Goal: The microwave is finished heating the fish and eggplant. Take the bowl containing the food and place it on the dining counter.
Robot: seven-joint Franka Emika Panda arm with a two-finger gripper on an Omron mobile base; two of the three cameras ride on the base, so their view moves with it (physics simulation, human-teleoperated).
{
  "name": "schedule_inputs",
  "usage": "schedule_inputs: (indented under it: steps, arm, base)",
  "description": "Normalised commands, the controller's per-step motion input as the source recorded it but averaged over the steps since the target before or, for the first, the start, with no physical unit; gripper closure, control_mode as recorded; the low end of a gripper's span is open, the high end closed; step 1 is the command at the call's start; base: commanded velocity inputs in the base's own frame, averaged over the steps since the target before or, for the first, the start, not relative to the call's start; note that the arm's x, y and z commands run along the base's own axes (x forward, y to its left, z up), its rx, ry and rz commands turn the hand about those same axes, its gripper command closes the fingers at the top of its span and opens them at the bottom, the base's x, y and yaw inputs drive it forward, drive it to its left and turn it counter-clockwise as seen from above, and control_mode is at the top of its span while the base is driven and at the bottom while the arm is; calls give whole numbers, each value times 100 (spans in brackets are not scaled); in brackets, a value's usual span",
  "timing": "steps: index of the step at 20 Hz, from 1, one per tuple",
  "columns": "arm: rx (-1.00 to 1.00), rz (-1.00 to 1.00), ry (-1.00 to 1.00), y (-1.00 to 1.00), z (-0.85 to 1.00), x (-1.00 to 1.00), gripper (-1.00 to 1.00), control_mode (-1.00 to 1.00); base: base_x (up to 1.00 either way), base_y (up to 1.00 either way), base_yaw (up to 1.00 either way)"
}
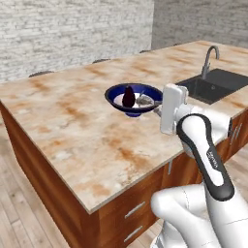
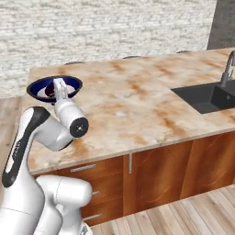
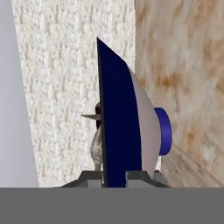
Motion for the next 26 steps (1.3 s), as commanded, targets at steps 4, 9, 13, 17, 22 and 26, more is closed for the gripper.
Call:
schedule_inputs:
  steps: [4,9,13,17,22,26]
  arm:
    - [0,74,11,-29,-58,92,100,-100]
    - [-6,51,11,2,-57,100,100,-100]
    - [-18,4,4,37,-43,99,100,-100]
    - [-19,2,10,46,-57,100,100,-100]
    - [-17,6,15,35,-89,89,100,-100]
    - [-18,6,9,34,-94,72,100,-100]
  base:
    - [0,0,0]
    - [0,0,0]
    - [0,0,0]
    - [0,0,0]
    - [0,0,0]
    - [0,0,0]
